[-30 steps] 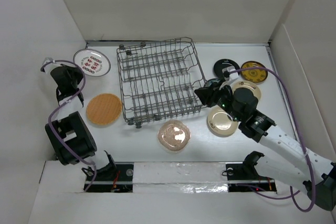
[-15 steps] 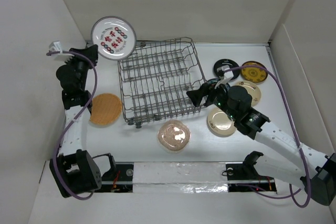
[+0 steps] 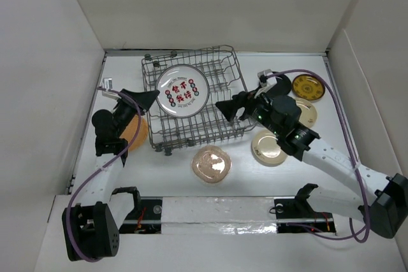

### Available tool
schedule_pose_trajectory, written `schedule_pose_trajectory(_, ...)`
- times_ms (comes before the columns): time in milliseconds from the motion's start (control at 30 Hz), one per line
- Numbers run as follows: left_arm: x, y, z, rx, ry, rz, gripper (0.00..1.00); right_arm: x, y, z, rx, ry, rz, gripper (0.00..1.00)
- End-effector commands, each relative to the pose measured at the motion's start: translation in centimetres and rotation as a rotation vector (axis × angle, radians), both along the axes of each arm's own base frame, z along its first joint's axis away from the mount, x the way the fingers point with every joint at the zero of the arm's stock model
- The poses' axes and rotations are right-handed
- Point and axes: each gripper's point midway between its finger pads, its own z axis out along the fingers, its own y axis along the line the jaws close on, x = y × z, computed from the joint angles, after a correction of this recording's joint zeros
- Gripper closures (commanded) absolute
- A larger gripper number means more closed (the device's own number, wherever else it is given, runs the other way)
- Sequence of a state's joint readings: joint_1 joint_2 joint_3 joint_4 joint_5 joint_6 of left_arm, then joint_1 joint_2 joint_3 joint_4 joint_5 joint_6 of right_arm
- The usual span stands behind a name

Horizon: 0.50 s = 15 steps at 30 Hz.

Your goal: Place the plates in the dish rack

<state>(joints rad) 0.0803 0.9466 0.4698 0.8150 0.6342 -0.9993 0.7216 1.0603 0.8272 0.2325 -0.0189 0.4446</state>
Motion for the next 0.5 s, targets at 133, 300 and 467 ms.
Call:
schedule_pose_trajectory(133,-5.1,-2.7,1.5,0.038,-0.171,-0.205,1.00,1.7,3.9,1.4,0.059,-0.018,0.083,0.05)
schedule_pose_trajectory(300,-6.0,-3.6,0.1,0.077,-0.146,-0.293,1.00,2.7,6.0,0.7,0.074,0.012,0.128,0.09)
schedule_pose_trajectory(467,-6.7,-5.2,-0.6,0.081,-0.115,-0.387,1.00,3.2,8.0,0.2,0.077,0.033,0.193,0.44)
